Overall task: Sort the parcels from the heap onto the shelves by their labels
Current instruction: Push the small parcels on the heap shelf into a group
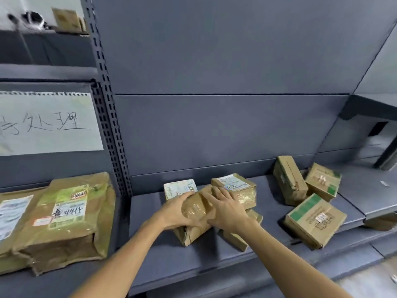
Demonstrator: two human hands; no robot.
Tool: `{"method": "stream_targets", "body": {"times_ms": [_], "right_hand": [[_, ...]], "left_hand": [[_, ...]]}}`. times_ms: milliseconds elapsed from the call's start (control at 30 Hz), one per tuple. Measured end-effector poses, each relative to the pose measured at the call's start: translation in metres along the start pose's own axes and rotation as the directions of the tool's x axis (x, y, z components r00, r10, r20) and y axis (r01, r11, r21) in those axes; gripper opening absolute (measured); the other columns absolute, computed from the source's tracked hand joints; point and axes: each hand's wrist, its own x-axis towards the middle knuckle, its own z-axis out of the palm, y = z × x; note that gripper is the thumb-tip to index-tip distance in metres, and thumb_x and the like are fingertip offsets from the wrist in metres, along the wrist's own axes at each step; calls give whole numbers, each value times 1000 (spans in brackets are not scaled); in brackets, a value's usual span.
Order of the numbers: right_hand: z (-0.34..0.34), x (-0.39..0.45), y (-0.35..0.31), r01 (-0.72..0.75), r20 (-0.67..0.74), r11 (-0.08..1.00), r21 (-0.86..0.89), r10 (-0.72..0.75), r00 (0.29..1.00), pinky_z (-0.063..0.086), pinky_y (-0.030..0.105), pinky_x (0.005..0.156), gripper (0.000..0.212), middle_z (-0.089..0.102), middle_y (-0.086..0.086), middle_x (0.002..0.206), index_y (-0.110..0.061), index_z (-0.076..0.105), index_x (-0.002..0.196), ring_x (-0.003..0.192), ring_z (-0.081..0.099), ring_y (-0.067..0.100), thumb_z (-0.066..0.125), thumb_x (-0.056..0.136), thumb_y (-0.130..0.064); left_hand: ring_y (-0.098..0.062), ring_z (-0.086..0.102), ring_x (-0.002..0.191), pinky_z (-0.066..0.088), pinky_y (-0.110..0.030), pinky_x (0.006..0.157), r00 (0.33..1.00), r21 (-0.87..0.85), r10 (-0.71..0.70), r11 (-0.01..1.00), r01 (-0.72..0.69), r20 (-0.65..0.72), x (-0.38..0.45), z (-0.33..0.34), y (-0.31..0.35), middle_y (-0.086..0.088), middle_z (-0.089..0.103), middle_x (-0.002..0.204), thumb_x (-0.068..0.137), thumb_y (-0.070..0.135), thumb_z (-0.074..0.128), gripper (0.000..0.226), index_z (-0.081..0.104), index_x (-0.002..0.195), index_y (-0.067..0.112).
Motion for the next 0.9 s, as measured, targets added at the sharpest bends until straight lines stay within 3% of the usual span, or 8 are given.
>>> {"method": "stream_targets", "body": {"times_ms": [100,200,367,433,533,667,733,900], "right_hand": [[3,5,8,70,-4,996,-46,-70,998,8,48,124,86,20,5,164,-38,16,157,152,15,27,66,87,-39],[-6,13,18,129,-66,992,4,-129,989,10,48,124,79,25,2,163,-36,21,157,152,15,26,63,91,-44],[-23,26,32,170,-245,893,416,-71,967,25,41,120,91,36,-7,158,-36,25,156,147,27,20,63,78,-62],[-32,31,33,154,-255,748,645,21,967,31,35,115,96,44,-14,147,-34,26,156,136,35,14,71,75,-62],[-47,32,33,48,-85,350,935,91,992,36,29,111,85,47,-12,145,-30,26,155,128,45,6,72,87,-50],[-56,43,36,-74,71,8,997,195,978,45,33,105,64,59,-14,132,-33,50,134,122,55,8,62,83,-70],[-57,51,39,-126,120,7,992,258,959,55,38,96,63,68,-8,124,-31,60,127,115,63,14,59,82,-75],[-59,56,48,-122,85,86,989,345,935,54,37,91,36,68,-2,117,-25,62,127,106,63,16,66,91,-29]], "left_hand": [[-7,49,126,42,-26,105,999,-8,-26,1000,26,-33,-2,-2,2,16,53,139,56,49,82,102,38,148,43],[-9,57,111,46,-18,87,995,-59,-66,996,61,-79,-6,-10,8,11,61,127,48,55,73,88,48,132,46],[-10,62,111,51,-30,94,974,-138,-49,990,19,-222,-7,-43,23,11,65,120,49,53,78,79,52,122,42],[-7,59,117,48,-32,101,944,-47,32,998,-50,-330,-8,-51,31,14,62,127,54,47,78,84,51,133,39],[-5,48,124,38,-27,107,847,227,270,957,-182,-457,-9,-51,44,18,52,131,65,37,78,87,47,146,28],[-12,47,130,35,-29,107,692,555,609,754,-353,-387,-5,-41,50,12,55,139,73,29,70,70,54,140,21],[-12,47,131,31,-30,107,635,653,685,669,-356,-356,-2,-33,46,9,56,141,74,27,67,66,57,138,18],[-12,37,140,27,-40,109,627,694,682,656,-296,-377,5,-24,31,16,44,152,76,44,80,78,45,145,32]]}}
